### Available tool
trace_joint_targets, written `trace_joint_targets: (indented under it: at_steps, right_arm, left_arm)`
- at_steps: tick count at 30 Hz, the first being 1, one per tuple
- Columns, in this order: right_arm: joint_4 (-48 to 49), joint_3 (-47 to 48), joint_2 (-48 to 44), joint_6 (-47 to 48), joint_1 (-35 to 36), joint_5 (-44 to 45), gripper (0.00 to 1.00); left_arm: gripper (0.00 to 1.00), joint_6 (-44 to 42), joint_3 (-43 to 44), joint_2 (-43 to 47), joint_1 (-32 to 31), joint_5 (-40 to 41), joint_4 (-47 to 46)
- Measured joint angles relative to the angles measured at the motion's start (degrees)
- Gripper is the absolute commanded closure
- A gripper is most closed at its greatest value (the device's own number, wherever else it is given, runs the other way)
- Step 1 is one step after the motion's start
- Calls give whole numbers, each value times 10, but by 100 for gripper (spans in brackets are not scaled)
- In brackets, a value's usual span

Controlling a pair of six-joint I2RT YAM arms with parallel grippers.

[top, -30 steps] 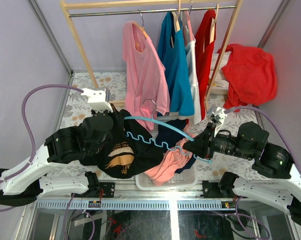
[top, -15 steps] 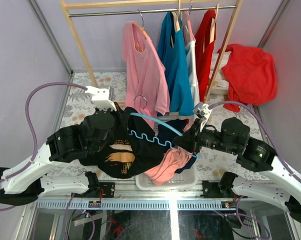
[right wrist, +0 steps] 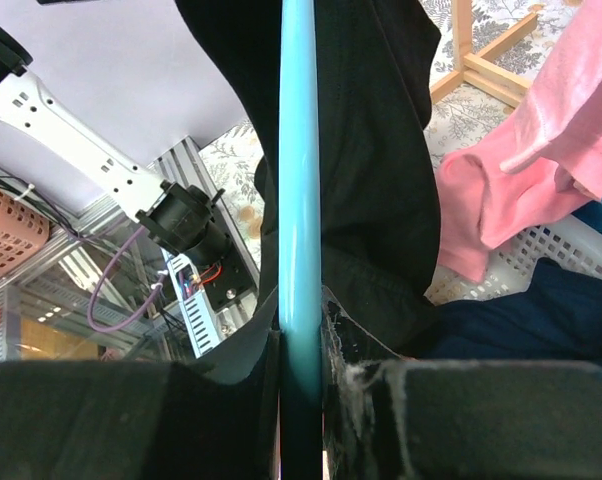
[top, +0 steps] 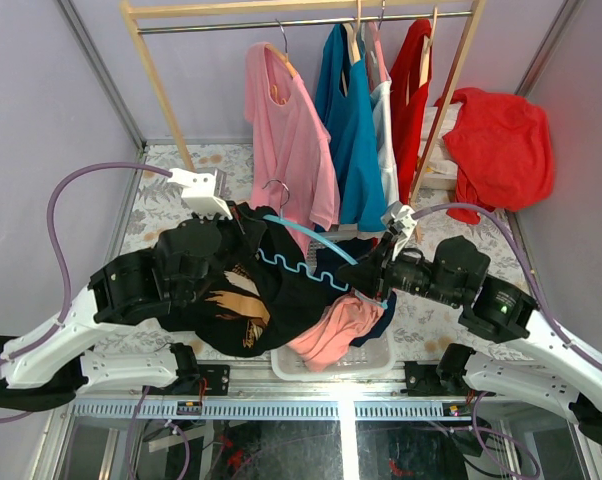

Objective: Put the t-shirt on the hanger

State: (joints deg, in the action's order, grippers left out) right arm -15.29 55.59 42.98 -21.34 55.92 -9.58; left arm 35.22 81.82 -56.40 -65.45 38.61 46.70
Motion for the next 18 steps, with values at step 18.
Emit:
trace_joint_targets:
  at_steps: [18]
  right_arm:
    - [175,-130,-44,5,0,15,100]
  left_arm:
    - [100,10,-16,-1,0,-104,-71]
